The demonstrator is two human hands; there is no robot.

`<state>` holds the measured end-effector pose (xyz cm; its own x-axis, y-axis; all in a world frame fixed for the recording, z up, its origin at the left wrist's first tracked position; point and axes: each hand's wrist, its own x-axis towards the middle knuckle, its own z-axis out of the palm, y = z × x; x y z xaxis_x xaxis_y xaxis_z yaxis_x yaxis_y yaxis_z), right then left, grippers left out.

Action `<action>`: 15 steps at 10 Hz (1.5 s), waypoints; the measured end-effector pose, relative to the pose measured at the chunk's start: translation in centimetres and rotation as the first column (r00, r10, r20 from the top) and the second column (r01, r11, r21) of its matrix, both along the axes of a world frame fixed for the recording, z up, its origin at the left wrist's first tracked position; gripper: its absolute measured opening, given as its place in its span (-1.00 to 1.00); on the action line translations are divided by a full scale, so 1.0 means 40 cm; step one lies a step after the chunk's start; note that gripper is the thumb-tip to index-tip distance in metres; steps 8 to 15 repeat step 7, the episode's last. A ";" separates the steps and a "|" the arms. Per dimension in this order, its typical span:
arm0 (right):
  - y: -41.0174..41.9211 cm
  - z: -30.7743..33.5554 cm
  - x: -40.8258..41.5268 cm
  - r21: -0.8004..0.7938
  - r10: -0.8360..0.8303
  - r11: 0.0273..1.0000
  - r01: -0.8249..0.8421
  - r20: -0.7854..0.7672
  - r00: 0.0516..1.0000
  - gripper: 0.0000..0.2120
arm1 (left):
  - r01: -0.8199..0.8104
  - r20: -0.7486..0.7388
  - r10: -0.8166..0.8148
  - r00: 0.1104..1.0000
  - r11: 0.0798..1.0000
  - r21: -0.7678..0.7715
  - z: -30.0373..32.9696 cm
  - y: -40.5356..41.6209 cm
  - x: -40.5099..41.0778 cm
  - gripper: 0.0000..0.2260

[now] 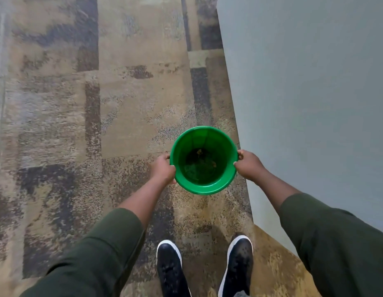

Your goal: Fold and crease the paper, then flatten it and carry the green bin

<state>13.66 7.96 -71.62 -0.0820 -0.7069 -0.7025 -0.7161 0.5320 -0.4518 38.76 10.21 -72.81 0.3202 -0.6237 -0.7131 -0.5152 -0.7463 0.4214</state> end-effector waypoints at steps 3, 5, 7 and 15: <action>0.015 -0.161 -0.037 0.102 0.104 0.988 -0.111 0.079 0.991 -0.62 | 0.073 0.027 -0.074 0.997 0.997 0.024 -0.146 0.029 -0.043 -0.57; 0.009 -0.197 -0.049 0.145 0.146 0.976 -0.163 0.122 0.982 -0.44 | 0.127 0.007 -0.127 0.992 0.991 0.036 -0.160 0.023 -0.056 -0.66; 0.010 -0.157 -0.030 0.079 0.360 0.933 -0.352 -0.161 0.919 -0.45 | 0.217 0.005 -0.217 0.976 0.975 0.044 -0.122 0.023 -0.059 -0.71; 0.010 -0.157 -0.030 0.079 0.360 0.933 -0.352 -0.161 0.919 -0.45 | 0.217 0.005 -0.217 0.976 0.975 0.044 -0.122 0.023 -0.059 -0.71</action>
